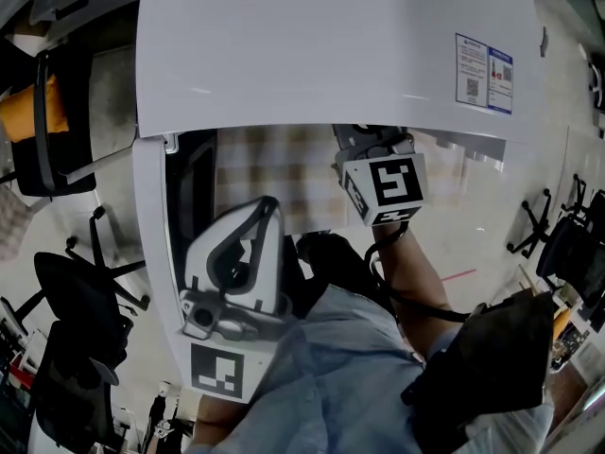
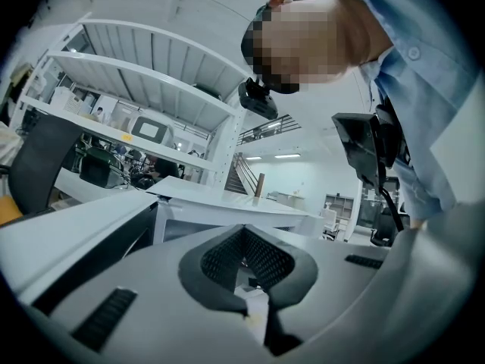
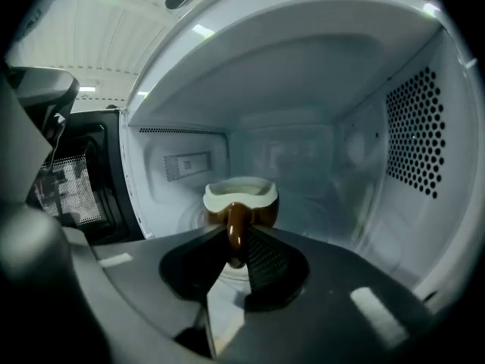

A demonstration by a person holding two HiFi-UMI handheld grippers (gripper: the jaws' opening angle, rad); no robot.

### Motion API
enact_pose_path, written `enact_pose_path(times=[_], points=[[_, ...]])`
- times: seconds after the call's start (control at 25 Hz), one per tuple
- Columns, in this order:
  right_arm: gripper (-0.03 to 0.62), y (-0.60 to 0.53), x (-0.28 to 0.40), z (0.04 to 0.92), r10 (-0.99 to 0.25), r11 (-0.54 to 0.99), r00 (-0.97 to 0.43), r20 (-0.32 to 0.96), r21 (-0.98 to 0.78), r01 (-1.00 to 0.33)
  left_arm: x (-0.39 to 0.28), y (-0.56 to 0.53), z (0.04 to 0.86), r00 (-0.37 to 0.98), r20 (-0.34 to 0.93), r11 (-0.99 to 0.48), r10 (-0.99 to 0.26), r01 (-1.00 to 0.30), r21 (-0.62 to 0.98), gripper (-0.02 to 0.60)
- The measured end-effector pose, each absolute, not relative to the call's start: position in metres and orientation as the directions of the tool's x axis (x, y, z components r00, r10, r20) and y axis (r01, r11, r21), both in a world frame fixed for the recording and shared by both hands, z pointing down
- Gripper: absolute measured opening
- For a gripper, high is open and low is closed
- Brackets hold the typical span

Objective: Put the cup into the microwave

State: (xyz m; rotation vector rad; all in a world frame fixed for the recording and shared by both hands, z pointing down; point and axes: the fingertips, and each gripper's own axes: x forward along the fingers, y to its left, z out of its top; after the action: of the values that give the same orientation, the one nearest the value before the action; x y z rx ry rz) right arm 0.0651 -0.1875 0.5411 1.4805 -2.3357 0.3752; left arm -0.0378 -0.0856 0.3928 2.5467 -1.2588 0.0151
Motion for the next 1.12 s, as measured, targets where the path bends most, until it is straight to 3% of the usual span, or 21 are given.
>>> enact_pose_path(times=[0.32, 0.4, 0.64, 0.88, 1.12], points=[[0.058, -0.189, 0.063, 0.545, -0.822, 0.417, -0.385, 0.421, -0.017, -0.909, -0.039, -0.083, 0.391, 0.606, 0.139, -0.564, -0.783, -0.787, 0.251, 0.005], [0.107, -0.186, 0.063, 0.548, -0.81, 0.423, -0.387, 0.441, -0.018, -0.906, -0.038, -0.08, 0.39, 0.607, 0.134, -0.567, -0.783, -0.786, 0.248, 0.005], [0.103, -0.155, 0.071, 0.541, -0.802, 0.422, -0.389, 0.453, -0.031, -0.906, -0.026, -0.068, 0.378, 0.62, 0.109, -0.587, -0.777, -0.776, 0.232, 0.005], [0.087, -0.095, 0.074, 0.49, -0.784, 0.465, -0.46, 0.416, -0.097, -0.88, -0.004, -0.044, 0.341, 0.639, 0.032, -0.621, -0.768, -0.757, 0.204, 0.005], [0.068, -0.035, 0.074, 0.401, -0.785, 0.515, -0.541, 0.3, -0.168, -0.84, 0.005, -0.015, 0.312, 0.613, 0.018, -0.603, -0.789, -0.781, 0.166, 0.005]])
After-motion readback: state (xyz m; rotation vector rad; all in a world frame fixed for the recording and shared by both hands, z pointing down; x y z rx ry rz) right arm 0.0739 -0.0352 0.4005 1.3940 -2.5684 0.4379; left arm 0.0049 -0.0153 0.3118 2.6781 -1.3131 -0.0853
